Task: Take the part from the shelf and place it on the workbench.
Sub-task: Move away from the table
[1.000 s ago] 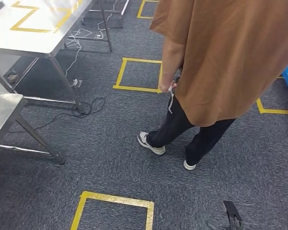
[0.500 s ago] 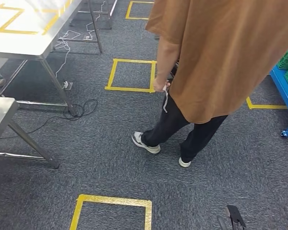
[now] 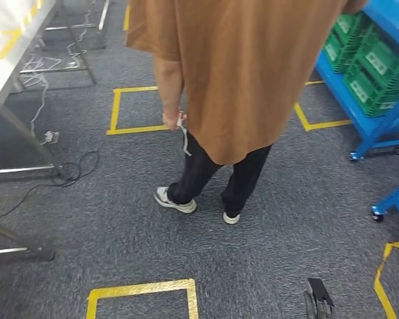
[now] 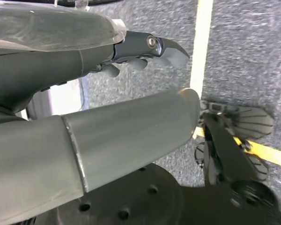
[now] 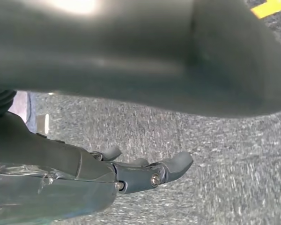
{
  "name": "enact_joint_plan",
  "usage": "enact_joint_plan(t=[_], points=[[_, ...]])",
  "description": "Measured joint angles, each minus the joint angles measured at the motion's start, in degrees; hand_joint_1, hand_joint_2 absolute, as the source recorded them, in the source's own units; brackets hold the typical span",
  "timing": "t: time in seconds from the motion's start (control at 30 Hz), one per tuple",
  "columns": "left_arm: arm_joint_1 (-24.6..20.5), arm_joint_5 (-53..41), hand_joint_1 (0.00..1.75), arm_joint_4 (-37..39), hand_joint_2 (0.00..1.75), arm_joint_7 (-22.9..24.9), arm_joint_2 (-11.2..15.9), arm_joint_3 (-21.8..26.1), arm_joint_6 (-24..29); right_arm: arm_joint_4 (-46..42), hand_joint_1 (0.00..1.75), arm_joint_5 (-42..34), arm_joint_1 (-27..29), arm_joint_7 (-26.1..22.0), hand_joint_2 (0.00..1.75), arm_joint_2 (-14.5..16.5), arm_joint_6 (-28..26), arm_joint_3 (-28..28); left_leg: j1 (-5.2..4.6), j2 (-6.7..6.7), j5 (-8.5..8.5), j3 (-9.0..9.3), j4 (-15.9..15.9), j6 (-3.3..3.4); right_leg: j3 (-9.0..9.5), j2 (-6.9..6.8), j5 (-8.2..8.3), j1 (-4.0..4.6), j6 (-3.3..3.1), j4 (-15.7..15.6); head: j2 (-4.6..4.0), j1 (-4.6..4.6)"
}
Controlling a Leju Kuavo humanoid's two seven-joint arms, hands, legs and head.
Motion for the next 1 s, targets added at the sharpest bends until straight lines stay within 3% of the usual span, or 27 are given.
enact_joint_plan(t=[0.07,0.1,0.17,0.2,0.27,0.33,0.37,0.4,0.43,0.53,0.6,0.67,0.7,0.77,0.8,0.87,0.9,0.93,1.0], points=[[-0.05,-0.01,0.0,0.0,0.0,-0.03,0.07,0.01,0.0,0.0,0.0,-0.03,-0.1,-0.04,0.0,0.0,0.01,0.0,0.05,-1.38,2.22,2.53,-6.24,0.25,-0.22,0.97,-0.15,0.12,0.37,0.27,0.0,-0.31],[-0.1,-0.02,0.0,0.0,0.0,-0.03,0.07,0.01,0.0,0.01,0.0,-0.06,-0.09,-0.06,0.0,0.0,0.01,0.0,0.02,-1.61,2.31,2.96,-7.41,0.36,-0.41,1.39,-0.18,0.14,0.67,0.32,0.0,-0.28],[-0.23,-0.03,0.0,0.0,0.0,-0.03,0.0,0.01,0.0,0.03,0.0,-0.13,0.05,-0.06,0.0,0.0,0.01,0.01,-0.02,-0.82,2.37,3.17,-7.94,0.77,-0.77,2.01,-0.2,-0.02,1.3,0.37,0.0,-0.1],[-0.26,-0.03,0.0,0.0,0.0,-0.03,-0.04,0.01,0.0,0.05,0.0,-0.15,0.15,-0.05,0.0,0.0,0.01,0.02,0.03,-0.34,2.46,3.32,-8.2,1.1,-1.1,1.5,-0.62,-0.06,1.6,0.9,0.0,0.06],[-0.25,-0.08,0.0,0.0,0.0,-0.03,-0.03,0.01,0.01,0.09,0.0,-0.16,0.13,-0.09,0.0,0.0,0.01,0.04,0.12,0.69,2.64,3.58,-8.67,1.67,-3.07,-0.5,-3.25,-0.09,2.08,5.23,0.0,0.67],[-0.17,-0.14,0.0,0.01,0.0,-0.03,0.05,0.02,0.16,0.09,0.0,-0.23,0.04,-0.14,0.0,0.0,0.01,0.04,-0.03,1.71,2.55,3.67,-8.7,1.93,-6.58,-1.99,-7.07,-0.16,2.53,13.15,0.0,1.37],[-0.15,-0.16,0.0,0.01,0.0,-0.03,0.08,0.02,0.24,0.1,0.0,-0.28,0.05,-0.12,0.0,0.0,0.01,0.04,-0.08,2.22,2.49,3.71,-8.69,1.97,-8.0,-2.21,-8.11,-0.24,2.71,16.29,0.0,1.6],[-0.14,-0.19,0.0,0.01,0.0,-0.03,0.09,0.02,0.32,0.1,0.0,-0.35,0.13,-0.05,0.0,0.0,0.01,0.05,-0.09,2.68,2.42,3.79,-8.68,1.97,-8.52,-2.36,-8.03,-0.35,2.85,17.5,0.0,1.78],[-0.14,-0.21,0.0,0.01,0.0,-0.03,0.08,0.02,0.33,0.11,0.0,-0.4,0.19,0.03,0.0,0.0,0.01,0.05,-0.09,3.1,2.32,3.93,-8.66,1.92,-7.91,-2.56,-6.82,-0.48,2.96,16.34,0.0,2.02],[-0.14,-0.25,0.0,0.0,0.0,-0.06,0.07,0.02,0.33,0.11,0.0,-0.52,0.16,0.23,0.0,0.0,0.01,0.05,-0.17,4.23,1.84,4.57,-8.53,1.36,-2.34,-4.94,-1.38,-0.47,2.91,4.89,0.0,2.9],[-0.15,-0.25,0.0,0.0,0.0,-0.07,0.06,0.02,0.33,0.11,0.0,-0.58,0.05,0.29,0.0,0.0,0.01,0.06,-0.43,4.99,1.66,4.72,-8.39,0.83,-0.62,-6.15,-0.58,-0.06,2.35,0.88,0.0,3.0],[-0.24,-0.25,0.0,0.0,0.0,-0.07,0.01,0.02,0.33,0.13,0.0,-0.61,0.07,0.32,0.0,0.0,-0.01,0.07,-0.51,5.7,1.58,4.8,-8.38,0.33,-0.51,-5.39,-0.59,0.12,1.53,0.54,0.0,2.55],[-0.29,-0.26,0.0,0.0,0.0,-0.07,-0.01,0.02,0.33,0.14,0.0,-0.64,0.11,0.33,0.0,0.0,-0.03,0.07,-0.4,5.38,1.19,4.78,-8.03,0.02,-0.39,-4.93,-0.43,0.07,1.17,0.37,0.0,2.31],[-0.37,-0.29,0.0,0.0,0.0,-0.07,-0.04,0.02,0.33,0.17,0.0,-0.74,0.07,0.33,0.0,0.0,-0.07,0.05,-0.2,3.38,-1.34,3.25,-4.37,-0.49,-0.2,-4.18,0.0,-0.08,0.38,0.05,0.0,1.84],[-0.33,-0.31,0.0,0.0,0.0,-0.07,-0.06,0.02,0.33,0.17,0.0,-0.78,0.01,0.32,0.0,0.0,-0.08,0.05,-0.13,2.27,-3.33,1.5,-0.63,-0.58,-0.38,-3.78,0.15,-0.04,0.1,0.01,0.0,1.53],[-0.15,-0.35,0.0,0.0,0.0,-0.06,-0.1,0.02,0.33,0.17,0.0,-0.85,-0.08,0.3,0.0,0.0,-0.08,0.04,-0.13,1.45,-6.47,-2.51,7.29,-0.55,-0.66,-2.79,0.35,0.1,-0.23,0.02,0.0,0.94],[-0.05,-0.37,0.0,0.0,0.0,-0.05,-0.12,0.02,0.33,0.18,0.0,-0.91,-0.05,0.3,0.0,0.0,-0.07,0.04,-0.13,1.38,-6.63,-3.65,9.29,-0.49,-0.71,-2.21,0.38,0.17,-0.29,0.02,0.0,0.7],[0.0,-0.39,0.0,0.0,0.0,-0.05,-0.12,0.01,0.33,0.19,0.0,-0.97,-0.01,0.3,0.0,0.0,-0.07,0.05,-0.13,1.34,-5.63,-3.68,8.95,-0.38,-0.69,-1.63,0.4,0.2,-0.31,0.03,0.0,0.48],[0.02,-0.43,0.0,0.0,0.0,-0.06,-0.06,0.01,0.33,0.2,0.0,-1.11,0.03,0.3,0.0,0.0,-0.06,0.05,-0.11,0.66,-1.43,-0.75,2.27,-0.01,-0.56,-0.47,0.41,0.21,-0.28,0.04,0.0,0.05]])
